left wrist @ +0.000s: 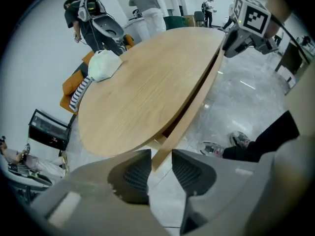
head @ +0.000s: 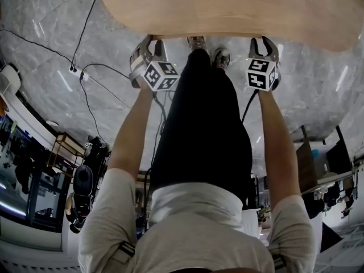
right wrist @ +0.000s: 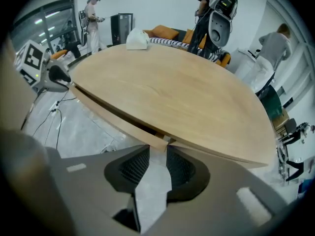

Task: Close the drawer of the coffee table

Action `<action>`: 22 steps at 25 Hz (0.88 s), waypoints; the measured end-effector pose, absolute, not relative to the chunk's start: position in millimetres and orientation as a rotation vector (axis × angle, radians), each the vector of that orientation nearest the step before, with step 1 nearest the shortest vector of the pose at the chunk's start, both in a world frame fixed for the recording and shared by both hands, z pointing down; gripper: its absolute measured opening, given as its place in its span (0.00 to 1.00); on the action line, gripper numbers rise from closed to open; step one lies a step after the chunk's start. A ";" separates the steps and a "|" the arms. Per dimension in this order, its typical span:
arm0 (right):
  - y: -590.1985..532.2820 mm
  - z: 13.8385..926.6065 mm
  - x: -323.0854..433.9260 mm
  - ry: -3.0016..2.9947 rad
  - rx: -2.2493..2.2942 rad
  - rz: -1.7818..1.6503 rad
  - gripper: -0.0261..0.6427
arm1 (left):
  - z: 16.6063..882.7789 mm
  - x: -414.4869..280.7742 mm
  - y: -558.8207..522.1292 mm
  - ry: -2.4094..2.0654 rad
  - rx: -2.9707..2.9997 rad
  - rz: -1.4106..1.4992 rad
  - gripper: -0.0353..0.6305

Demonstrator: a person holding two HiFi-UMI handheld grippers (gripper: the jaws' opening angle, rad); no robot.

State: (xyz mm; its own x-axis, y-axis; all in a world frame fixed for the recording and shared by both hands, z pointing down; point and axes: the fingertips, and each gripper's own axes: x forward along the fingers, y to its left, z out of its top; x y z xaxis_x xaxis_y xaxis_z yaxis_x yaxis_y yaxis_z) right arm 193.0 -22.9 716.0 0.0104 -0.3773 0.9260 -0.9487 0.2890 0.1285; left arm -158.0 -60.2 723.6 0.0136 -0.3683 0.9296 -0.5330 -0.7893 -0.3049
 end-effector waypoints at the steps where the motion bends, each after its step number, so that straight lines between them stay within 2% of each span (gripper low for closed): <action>1: -24.4 716.5 193.7 -1.551 1.271 0.728 0.21 | 723.4 -157.7 -61.8 -0.970 2.134 1.884 0.28; 12: -28.3 715.1 200.6 -1.632 1.499 0.981 0.20 | 721.1 -156.4 -64.7 -1.123 2.028 1.760 0.29; 22: -40.9 717.0 199.9 -1.669 1.642 1.142 0.19 | 722.9 -159.8 -71.7 -1.351 1.795 1.509 0.30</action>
State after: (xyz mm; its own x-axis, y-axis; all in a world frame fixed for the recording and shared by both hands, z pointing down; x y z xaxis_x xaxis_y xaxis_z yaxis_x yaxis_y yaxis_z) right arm 199.9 -40.9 717.0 -0.1204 -0.5268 0.8414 -0.9750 -0.0967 -0.2000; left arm -159.8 -71.7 722.9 -0.0681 -0.3965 0.9155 -0.8664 -0.4315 -0.2513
